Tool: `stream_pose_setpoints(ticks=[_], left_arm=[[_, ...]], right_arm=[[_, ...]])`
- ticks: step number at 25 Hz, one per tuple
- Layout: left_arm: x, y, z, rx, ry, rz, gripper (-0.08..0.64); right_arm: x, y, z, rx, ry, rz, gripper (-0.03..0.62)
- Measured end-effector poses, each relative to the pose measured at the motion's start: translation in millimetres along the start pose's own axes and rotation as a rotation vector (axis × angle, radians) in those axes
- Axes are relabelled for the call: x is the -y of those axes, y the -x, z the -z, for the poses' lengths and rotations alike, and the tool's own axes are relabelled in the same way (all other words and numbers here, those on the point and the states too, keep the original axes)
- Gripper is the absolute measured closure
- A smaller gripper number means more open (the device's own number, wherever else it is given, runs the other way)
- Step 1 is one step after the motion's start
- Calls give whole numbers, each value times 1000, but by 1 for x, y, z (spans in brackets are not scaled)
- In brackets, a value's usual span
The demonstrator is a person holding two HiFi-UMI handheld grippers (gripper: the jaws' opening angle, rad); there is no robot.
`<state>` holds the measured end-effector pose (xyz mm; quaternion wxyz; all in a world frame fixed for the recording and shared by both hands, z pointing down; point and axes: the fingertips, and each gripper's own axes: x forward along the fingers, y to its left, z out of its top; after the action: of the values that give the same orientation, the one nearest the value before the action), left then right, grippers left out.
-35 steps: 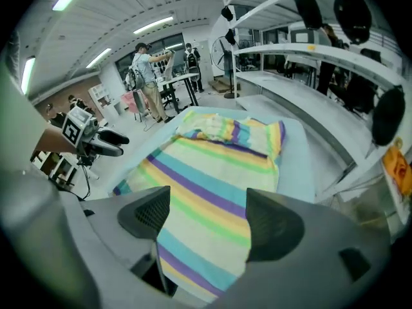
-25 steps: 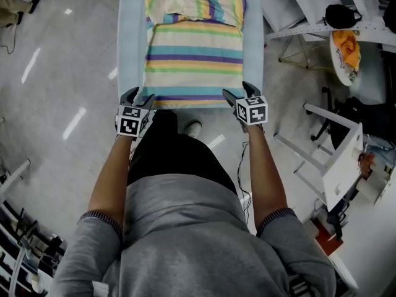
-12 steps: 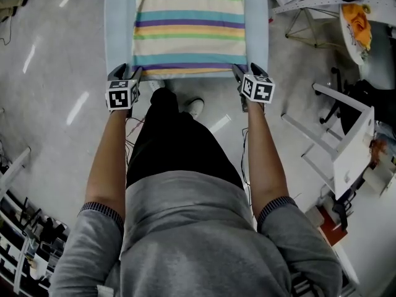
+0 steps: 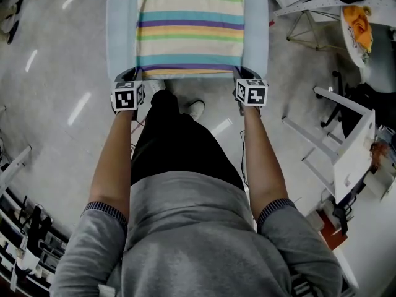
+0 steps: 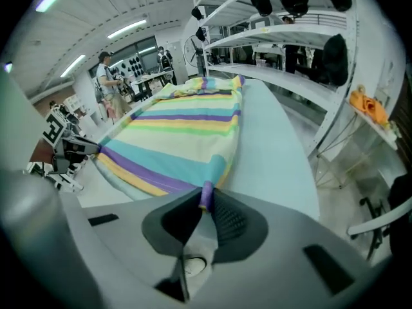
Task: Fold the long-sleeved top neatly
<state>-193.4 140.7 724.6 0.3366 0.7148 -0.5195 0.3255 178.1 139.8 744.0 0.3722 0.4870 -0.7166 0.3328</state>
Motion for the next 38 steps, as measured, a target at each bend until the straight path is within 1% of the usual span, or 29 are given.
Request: stream_pose_setpoints(ticks=[1,3,7,12,16,20,26,29,32,38], left_arm=[[1,1,0,-4,4,5,516],[1,7,0,0,28,17,523],[-1,23,-6,23,100,44,525],[8,35,-4,7,98,61,525],[19,44,12,-14,120,64,523],[24,54,19,-13,150,60,523],[29,68,51,-27,164,77,523],[27,74,68,-29,175,90,523],[29,80,79,-25,164,121,523],[37,105,95,4,146,163,523]], right_arm=[[-3,1,0,-3,0,-17,545],[-5,5,-2,2,-16,-45,549],[-3,21,-6,21,-94,-116,549],[0,45,-14,39,-152,-161,549],[-1,56,-2,36,-168,-168,549],[-2,65,8,34,-194,-173,549],[-14,67,52,8,-227,-182,549],[-25,76,63,7,-234,-157,549],[-29,90,66,32,-246,-128,549],[-44,113,81,61,-243,-118,549]])
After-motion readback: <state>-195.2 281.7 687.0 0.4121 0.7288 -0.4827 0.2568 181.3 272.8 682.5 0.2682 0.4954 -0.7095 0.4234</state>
